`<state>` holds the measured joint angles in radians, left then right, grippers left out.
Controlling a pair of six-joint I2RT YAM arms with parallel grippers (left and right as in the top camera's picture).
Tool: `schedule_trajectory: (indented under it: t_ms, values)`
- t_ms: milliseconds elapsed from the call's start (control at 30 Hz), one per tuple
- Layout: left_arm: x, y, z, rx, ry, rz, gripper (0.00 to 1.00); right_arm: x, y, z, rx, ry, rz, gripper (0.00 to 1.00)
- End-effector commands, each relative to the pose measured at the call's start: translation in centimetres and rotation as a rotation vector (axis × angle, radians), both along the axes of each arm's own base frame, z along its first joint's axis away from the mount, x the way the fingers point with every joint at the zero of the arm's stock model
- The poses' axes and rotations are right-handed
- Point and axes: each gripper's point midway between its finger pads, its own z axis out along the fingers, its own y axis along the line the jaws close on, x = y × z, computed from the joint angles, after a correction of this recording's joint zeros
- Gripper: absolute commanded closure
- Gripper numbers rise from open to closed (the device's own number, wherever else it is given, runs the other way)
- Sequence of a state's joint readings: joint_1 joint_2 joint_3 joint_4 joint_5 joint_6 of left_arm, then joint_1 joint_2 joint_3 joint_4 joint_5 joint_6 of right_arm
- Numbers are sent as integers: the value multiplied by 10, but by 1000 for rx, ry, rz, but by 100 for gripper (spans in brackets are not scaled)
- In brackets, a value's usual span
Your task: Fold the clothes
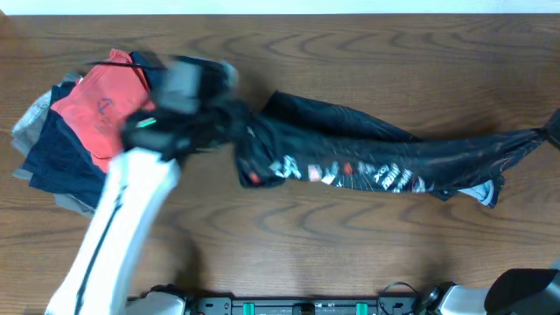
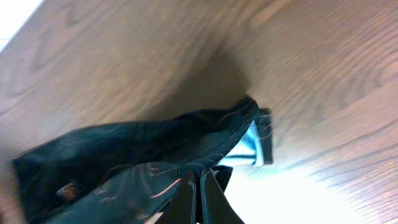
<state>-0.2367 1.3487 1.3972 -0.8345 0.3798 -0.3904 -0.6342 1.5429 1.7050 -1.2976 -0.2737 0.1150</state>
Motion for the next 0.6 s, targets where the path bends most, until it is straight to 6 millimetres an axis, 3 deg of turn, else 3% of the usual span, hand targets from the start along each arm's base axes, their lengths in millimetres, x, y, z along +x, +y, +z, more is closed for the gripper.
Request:
schedule_trajectory:
  t_ms: [0, 200, 333, 567]
  values:
    - [-13, 14, 62, -59, -165, -1, 94, 3, 9, 46, -15, -112, 64, 99]
    - [-50, 31, 159, -65, -453, 3, 94, -19, 25, 107, -76, -172, 84, 99]
    - [-78, 38, 209, -82, -594, 13, 94, -37, 32, 150, -129, -261, 66, 99]
    - [-114, 43, 253, -96, -699, 14, 94, -74, 47, 218, -261, -437, 31, 99]
